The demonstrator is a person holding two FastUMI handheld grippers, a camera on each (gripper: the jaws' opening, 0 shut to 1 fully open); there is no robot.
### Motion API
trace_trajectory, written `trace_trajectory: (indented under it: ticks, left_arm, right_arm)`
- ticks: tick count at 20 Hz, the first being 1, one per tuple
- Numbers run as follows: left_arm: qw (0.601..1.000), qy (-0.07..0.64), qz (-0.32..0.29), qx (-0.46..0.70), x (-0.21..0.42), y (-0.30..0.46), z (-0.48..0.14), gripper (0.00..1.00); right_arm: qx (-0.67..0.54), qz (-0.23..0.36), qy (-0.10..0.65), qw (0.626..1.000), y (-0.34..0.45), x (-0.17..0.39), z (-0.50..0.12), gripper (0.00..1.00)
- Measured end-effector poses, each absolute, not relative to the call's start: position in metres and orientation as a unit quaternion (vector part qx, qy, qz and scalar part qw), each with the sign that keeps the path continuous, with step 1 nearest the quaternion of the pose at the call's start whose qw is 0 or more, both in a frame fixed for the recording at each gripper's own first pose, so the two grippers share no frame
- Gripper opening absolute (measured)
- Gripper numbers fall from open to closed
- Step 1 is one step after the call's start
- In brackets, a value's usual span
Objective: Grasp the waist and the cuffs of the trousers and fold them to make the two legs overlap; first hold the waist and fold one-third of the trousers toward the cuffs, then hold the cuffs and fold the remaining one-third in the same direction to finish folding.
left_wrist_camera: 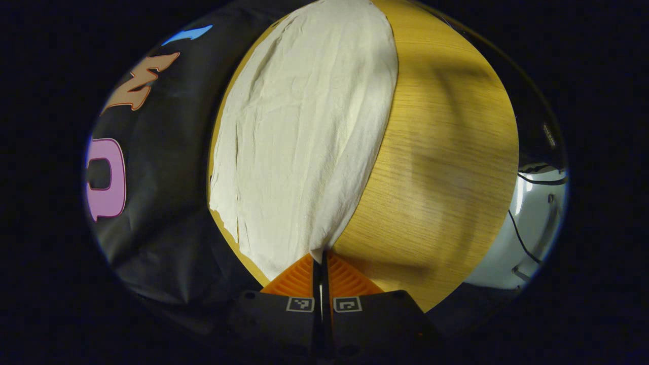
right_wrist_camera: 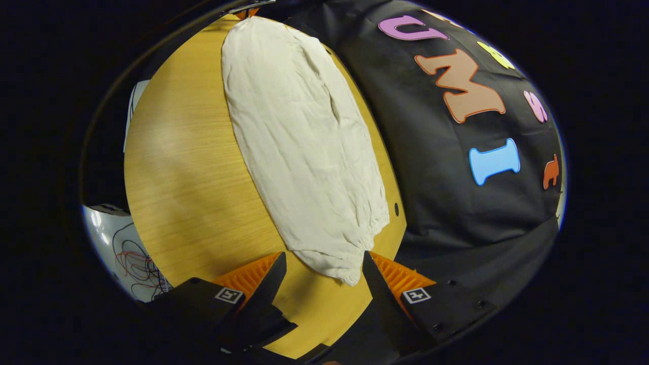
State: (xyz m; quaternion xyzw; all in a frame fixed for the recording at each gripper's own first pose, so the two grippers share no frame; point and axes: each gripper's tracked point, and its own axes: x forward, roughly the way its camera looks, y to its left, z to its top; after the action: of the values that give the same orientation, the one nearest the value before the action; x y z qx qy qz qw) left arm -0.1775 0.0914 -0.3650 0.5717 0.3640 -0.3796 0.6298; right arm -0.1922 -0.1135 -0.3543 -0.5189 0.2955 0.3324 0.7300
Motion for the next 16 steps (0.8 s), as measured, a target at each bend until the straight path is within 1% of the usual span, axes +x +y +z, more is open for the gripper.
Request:
trace_trajectory:
  ticks: [1,2,3,4,5,7,8,10,11,12,13,14,15,16]
  left_arm:
    - [0.630,0.365,-0.378,0.572,-0.178,0.092,-0.364,0.00]
    - [0.630,0.366,-0.377,0.572,-0.178,0.091,-0.365,0.00]
    - [0.631,0.366,-0.375,0.573,-0.178,0.091,-0.365,0.00]
    - [0.631,0.366,-0.373,0.573,-0.178,0.091,-0.365,0.00]
    - [0.631,0.366,-0.372,0.574,-0.177,0.091,-0.365,0.00]
    - [0.630,0.365,-0.369,0.578,-0.176,0.092,-0.366,0.00]
    - [0.629,0.365,-0.368,0.579,-0.176,0.091,-0.365,0.00]
    - [0.629,0.366,-0.365,0.581,-0.175,0.091,-0.366,0.00]
    - [0.629,0.367,-0.363,0.582,-0.174,0.091,-0.366,0.00]
    - [0.629,0.368,-0.362,0.582,-0.174,0.091,-0.366,0.00]
    - [0.629,0.368,-0.361,0.581,-0.173,0.090,-0.367,0.00]
    - [0.630,0.368,-0.360,0.581,-0.173,0.090,-0.367,0.00]
    - [0.630,0.369,-0.359,0.581,-0.174,0.090,-0.367,0.00]
    - [0.630,0.370,-0.358,0.581,-0.173,0.090,-0.368,0.00]
  right_arm:
    - [-0.522,0.337,0.304,0.722,-0.115,-0.193,-0.362,1.00]
    - [-0.527,0.341,0.300,0.718,-0.115,-0.189,-0.364,1.00]
    - [-0.532,0.344,0.298,0.714,-0.114,-0.184,-0.367,0.92]
    - [-0.534,0.347,0.300,0.710,-0.112,-0.182,-0.369,0.92]
    - [-0.538,0.350,0.298,0.707,-0.112,-0.178,-0.371,0.89]
    - [-0.544,0.355,0.293,0.701,-0.109,-0.169,-0.377,0.88]
    - [-0.548,0.354,0.289,0.701,-0.108,-0.163,-0.378,0.84]
    - [-0.549,0.352,0.291,0.700,-0.106,-0.154,-0.385,0.85]
    - [-0.551,0.351,0.288,0.700,-0.104,-0.149,-0.386,0.78]
    - [-0.550,0.354,0.293,0.697,-0.103,-0.148,-0.390,0.78]
    - [-0.549,0.355,0.299,0.694,-0.103,-0.150,-0.393,0.70]
    - [-0.550,0.360,0.303,0.690,-0.102,-0.151,-0.396,0.65]
    - [-0.553,0.364,0.306,0.684,-0.102,-0.154,-0.402,0.47]
    - [-0.560,0.368,0.300,0.679,-0.101,-0.155,-0.403,0.34]
